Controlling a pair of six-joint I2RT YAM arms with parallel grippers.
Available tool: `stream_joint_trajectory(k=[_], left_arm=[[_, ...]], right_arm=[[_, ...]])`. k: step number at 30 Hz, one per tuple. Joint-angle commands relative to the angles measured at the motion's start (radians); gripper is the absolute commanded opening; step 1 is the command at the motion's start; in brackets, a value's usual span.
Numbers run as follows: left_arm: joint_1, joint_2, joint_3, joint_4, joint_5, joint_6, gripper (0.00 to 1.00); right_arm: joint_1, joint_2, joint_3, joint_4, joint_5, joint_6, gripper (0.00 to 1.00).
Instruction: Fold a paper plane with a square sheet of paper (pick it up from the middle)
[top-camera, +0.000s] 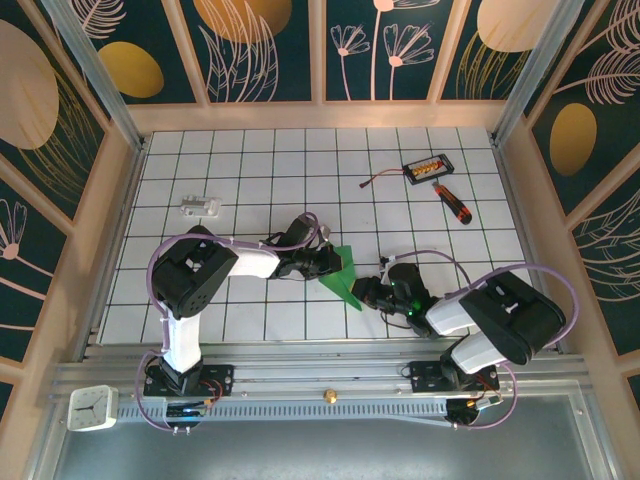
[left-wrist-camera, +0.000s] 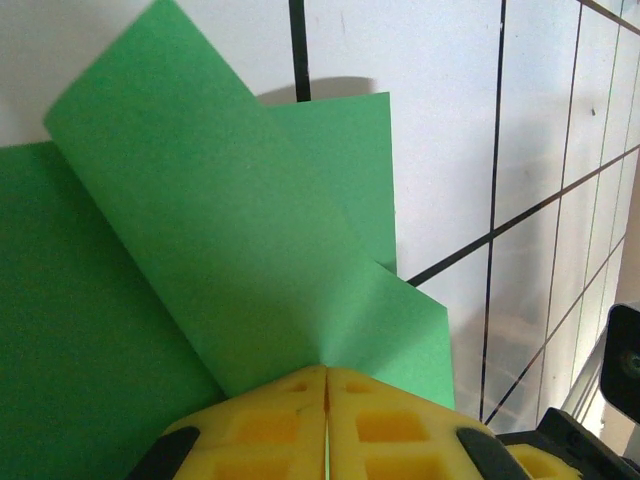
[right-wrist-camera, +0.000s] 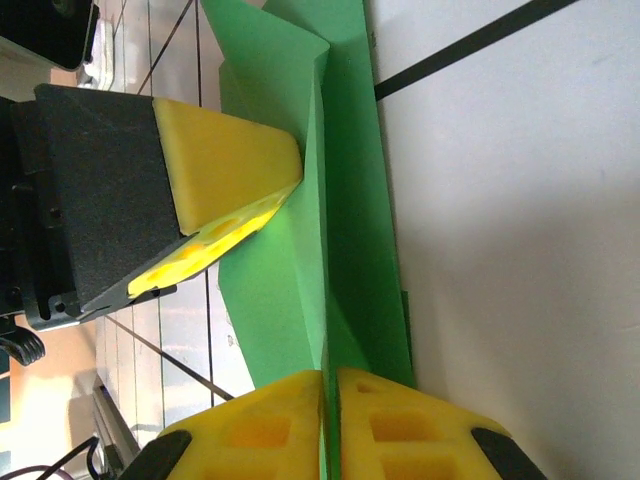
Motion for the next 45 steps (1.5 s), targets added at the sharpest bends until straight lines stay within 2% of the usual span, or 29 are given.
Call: stream_joint_trajectory(k=[1, 13, 22, 32, 38, 45], left_arm=[[0.012, -0.002, -0.029, -0.031, -0.028, 0.03, 0.1], [0.018, 0.004, -0.045, -0.01, -0.016, 0.05, 0.09], [0.018, 0.003, -0.054, 0.001, -0.014, 0.052, 0.09], [0.018, 0.002, -0.063, 0.015, -0.015, 0.055, 0.09], [0.018, 0.001, -0.073, 0.027, -0.013, 0.061, 0.09], [0.018, 0.003, -0.091, 0.041, -0.02, 0.078, 0.09]], right_arm=[[-0.001, -0.029, -0.02, -0.04, 0.03, 0.004, 0.14], [0.004, -0.123, -0.028, -0.13, 0.065, -0.022, 0.17], [0.006, -0.285, 0.044, -0.329, 0.107, -0.142, 0.21], [0.052, -0.176, 0.141, -0.347, 0.075, -0.23, 0.14], [0.052, -0.112, 0.14, -0.333, 0.051, -0.227, 0.11], [0.06, -0.113, 0.12, -0.342, 0.054, -0.221, 0.11]])
